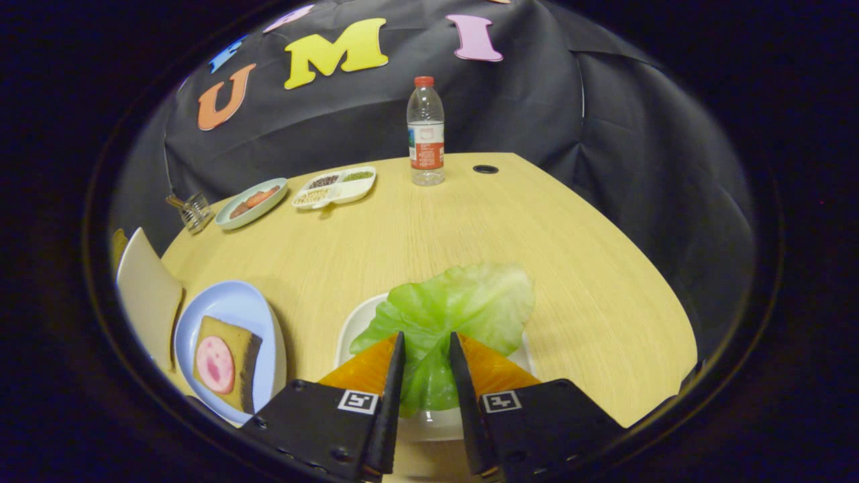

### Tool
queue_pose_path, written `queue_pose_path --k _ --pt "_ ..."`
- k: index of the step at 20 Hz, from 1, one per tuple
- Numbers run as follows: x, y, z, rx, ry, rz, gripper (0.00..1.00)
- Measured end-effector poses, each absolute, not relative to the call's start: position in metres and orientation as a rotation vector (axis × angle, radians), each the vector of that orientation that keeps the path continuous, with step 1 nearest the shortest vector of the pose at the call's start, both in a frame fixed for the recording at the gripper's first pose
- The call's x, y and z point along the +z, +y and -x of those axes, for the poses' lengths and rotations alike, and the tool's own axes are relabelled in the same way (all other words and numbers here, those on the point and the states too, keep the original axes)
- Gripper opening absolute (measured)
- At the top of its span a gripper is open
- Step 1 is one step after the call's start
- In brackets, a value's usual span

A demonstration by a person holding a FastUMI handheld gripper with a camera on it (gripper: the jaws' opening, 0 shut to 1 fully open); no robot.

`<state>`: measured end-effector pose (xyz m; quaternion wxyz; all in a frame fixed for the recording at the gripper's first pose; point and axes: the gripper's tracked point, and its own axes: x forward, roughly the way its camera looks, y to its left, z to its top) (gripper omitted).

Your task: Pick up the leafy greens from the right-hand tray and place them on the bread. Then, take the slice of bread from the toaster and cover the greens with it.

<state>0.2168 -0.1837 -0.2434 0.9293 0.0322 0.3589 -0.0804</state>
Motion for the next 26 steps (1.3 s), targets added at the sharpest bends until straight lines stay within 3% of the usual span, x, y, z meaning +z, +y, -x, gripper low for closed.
queue_pose_path --k 5,18,26 --pt "-0.234 -0.189 -0.214 -0.208 0.718 -0.077 0.01" --pt "-0.145 -0.121 -0.199 -0.076 0.573 -0.132 0.00" --pt "-0.136 -0.011 -0.184 0.126 0.585 -0.203 0.00"
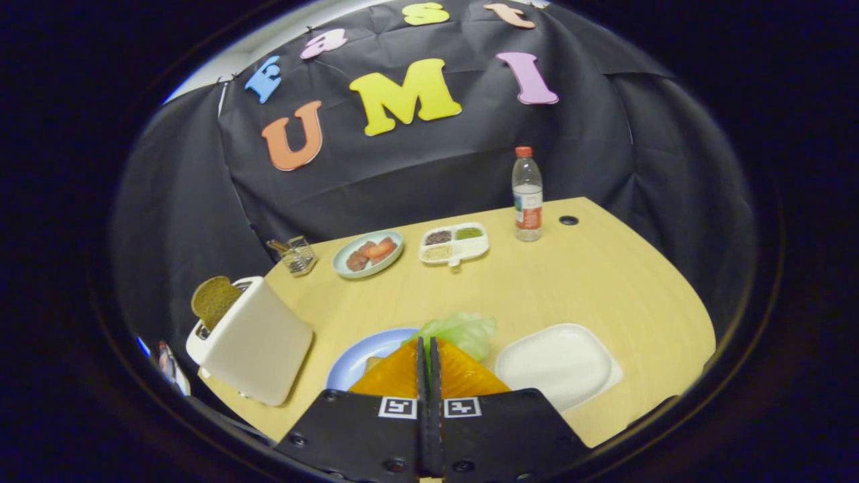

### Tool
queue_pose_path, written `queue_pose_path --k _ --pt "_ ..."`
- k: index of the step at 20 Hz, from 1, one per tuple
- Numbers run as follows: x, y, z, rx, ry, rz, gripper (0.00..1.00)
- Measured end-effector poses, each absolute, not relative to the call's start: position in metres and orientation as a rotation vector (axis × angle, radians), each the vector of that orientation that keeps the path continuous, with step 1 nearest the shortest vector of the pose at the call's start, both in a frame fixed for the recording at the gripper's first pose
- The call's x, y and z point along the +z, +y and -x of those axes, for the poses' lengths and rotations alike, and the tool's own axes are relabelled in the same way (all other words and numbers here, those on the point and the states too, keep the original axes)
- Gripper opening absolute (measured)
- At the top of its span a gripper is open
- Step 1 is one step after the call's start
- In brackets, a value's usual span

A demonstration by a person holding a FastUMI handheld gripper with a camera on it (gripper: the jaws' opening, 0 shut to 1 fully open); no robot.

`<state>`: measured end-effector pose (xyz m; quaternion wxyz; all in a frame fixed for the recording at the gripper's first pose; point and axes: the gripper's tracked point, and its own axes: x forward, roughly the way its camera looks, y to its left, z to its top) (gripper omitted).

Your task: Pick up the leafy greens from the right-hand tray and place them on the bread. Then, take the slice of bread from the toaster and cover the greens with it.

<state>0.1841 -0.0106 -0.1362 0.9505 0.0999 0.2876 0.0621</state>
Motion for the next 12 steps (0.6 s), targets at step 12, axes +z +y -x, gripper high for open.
queue_pose_path --k 12 --pt "-0.212 0.028 -0.181 0.131 0.651 0.027 0.00"
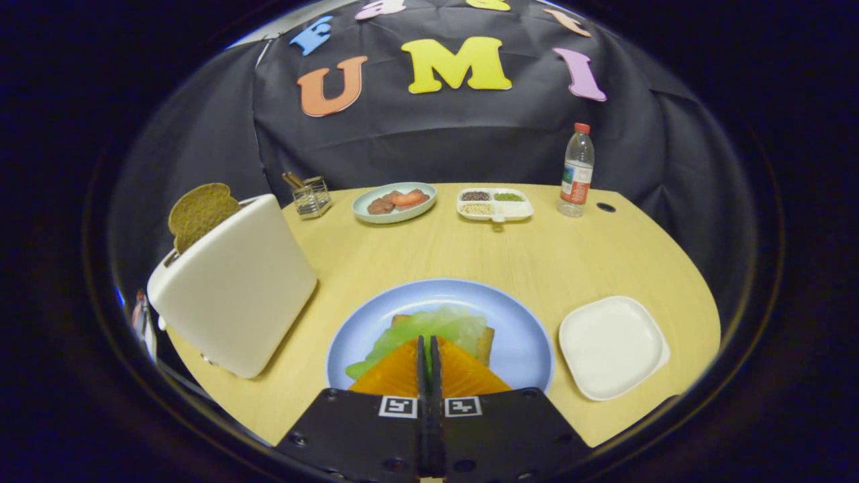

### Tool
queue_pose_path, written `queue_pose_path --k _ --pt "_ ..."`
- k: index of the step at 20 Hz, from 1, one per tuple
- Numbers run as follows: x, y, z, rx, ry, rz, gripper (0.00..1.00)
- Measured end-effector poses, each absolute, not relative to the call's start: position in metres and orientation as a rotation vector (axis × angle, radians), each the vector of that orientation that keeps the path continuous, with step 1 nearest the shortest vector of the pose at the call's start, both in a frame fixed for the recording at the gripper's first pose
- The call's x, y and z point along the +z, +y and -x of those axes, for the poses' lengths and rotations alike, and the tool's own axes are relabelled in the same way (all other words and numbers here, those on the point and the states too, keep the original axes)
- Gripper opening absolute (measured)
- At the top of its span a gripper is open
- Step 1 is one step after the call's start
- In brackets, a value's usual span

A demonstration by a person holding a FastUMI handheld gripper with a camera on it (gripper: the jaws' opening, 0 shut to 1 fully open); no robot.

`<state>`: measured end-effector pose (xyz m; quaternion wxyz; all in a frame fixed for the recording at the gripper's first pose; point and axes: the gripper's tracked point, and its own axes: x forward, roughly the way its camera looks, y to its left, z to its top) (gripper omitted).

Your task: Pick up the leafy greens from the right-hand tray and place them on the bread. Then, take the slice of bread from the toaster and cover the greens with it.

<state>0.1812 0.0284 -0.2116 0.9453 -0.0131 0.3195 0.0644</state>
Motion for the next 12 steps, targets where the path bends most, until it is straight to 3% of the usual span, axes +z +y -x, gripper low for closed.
queue_pose_path --k 3,4,6,7,8,10,12 --pt "-0.216 0.020 -0.177 0.122 0.666 0.066 0.01" --pt "-0.221 0.020 -0.177 0.127 0.675 0.078 0.08" --pt "-0.227 0.021 -0.175 0.141 0.696 0.079 0.09" --pt "-0.225 0.019 -0.174 0.130 0.699 0.082 0.17" --pt "-0.224 0.019 -0.174 0.124 0.692 0.078 0.17" --pt "-0.214 0.020 -0.175 0.112 0.667 0.078 0.30" --pt "-0.200 0.025 -0.175 0.105 0.638 0.066 0.51"
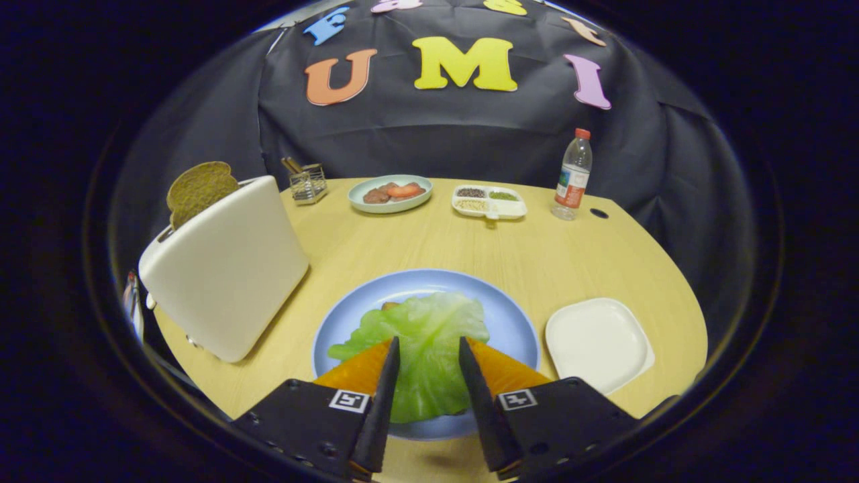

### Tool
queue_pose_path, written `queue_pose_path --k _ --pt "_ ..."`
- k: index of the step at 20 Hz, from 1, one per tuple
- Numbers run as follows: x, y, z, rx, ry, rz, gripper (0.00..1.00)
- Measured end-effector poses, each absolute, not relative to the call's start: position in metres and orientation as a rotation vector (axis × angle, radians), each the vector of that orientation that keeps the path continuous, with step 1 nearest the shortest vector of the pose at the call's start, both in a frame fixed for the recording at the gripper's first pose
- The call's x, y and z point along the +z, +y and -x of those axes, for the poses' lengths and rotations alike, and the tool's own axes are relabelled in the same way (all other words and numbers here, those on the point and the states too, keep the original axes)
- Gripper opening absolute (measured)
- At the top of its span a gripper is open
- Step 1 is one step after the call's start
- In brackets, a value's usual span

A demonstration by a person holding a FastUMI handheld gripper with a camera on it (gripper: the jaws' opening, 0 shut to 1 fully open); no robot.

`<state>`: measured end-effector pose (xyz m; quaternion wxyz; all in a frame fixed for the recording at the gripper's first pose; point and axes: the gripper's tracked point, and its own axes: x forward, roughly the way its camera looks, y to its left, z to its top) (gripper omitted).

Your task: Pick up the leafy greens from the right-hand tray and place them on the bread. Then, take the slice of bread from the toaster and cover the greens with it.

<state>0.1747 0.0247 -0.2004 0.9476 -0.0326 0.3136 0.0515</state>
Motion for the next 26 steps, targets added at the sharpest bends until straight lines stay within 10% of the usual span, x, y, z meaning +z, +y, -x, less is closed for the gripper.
queue_pose_path --k 7,26 --pt "-0.113 0.066 -0.171 0.144 0.475 0.076 0.95" --pt "-0.051 0.256 -0.191 0.206 0.417 0.032 0.96"
